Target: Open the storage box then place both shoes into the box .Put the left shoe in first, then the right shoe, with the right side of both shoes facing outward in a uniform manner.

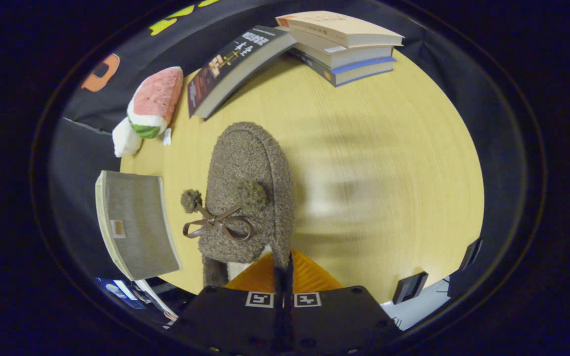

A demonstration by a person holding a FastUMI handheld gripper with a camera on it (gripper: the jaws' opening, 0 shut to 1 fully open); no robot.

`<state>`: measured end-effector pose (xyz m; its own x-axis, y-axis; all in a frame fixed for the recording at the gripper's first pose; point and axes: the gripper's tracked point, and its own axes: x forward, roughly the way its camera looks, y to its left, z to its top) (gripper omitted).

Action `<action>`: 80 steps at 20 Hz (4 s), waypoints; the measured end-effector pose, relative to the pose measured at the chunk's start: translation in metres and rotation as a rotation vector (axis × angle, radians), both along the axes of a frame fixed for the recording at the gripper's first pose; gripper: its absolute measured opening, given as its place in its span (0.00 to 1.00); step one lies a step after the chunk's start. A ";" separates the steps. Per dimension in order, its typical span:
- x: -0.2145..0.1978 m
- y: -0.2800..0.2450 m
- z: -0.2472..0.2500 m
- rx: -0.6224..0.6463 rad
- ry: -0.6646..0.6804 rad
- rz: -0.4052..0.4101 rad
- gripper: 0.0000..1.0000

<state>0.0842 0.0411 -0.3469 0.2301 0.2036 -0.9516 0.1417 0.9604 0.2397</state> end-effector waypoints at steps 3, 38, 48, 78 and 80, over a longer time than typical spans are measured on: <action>0.004 0.042 0.044 0.019 -0.074 0.066 0.00; 0.024 0.347 -0.014 -0.258 0.074 0.123 0.01; 0.017 0.343 -0.006 -0.290 -0.034 0.017 0.07; -0.044 0.213 0.276 -0.338 -0.960 0.078 0.97; -0.046 0.181 0.303 -0.371 -1.065 0.068 0.96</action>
<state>0.0384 0.2223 -0.0442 0.9595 -0.0074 -0.2817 -0.0201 0.9953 -0.0945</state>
